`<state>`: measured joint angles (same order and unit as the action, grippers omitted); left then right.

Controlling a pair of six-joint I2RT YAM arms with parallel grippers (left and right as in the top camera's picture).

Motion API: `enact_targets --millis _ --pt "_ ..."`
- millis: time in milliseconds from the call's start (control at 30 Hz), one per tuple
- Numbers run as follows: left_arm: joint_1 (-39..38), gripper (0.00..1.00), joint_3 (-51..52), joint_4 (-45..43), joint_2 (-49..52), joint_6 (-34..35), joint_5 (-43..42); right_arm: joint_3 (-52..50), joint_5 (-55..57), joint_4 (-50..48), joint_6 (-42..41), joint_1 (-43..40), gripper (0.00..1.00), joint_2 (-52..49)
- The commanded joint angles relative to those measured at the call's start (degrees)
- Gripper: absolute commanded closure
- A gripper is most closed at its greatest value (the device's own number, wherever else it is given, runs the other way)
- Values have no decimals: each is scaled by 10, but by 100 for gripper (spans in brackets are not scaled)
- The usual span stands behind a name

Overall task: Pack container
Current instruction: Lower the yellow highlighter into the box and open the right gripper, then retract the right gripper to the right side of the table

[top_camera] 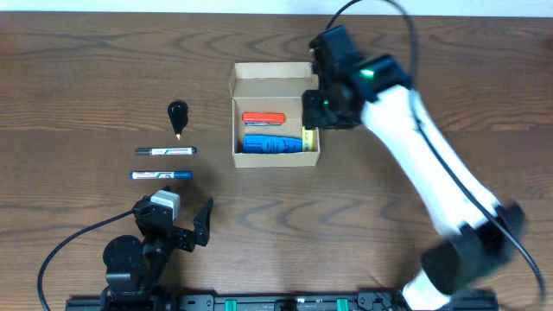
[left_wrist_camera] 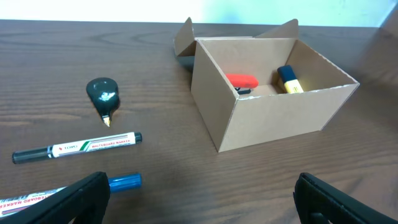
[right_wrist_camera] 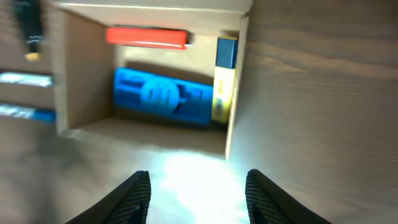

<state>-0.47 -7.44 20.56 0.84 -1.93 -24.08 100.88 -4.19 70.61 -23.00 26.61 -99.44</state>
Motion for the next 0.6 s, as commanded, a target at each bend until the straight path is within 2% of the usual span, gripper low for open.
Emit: enact_targets --millis 0,133,267,400,500,533,567 --pt "1 5 12 2 -5 0 -10 5 3 23 38 0 49 67" --pt "1 5 12 2 -5 0 -10 -42 4 29 49 0 49 134" --pt "1 5 12 2 -5 0 -10 -139 4 0 49 0 48 211" --pt "1 5 12 0 -5 0 4 -250 3 -42 49 0 42 298" --pt "1 5 12 1 -5 0 12 -301 3 -49 49 0 31 348" --pt "1 5 12 1 -5 0 11 -313 3 -50 49 0 24 363" --pt "1 4 12 1 -5 0 11 -319 3 -49 49 0 10 373"
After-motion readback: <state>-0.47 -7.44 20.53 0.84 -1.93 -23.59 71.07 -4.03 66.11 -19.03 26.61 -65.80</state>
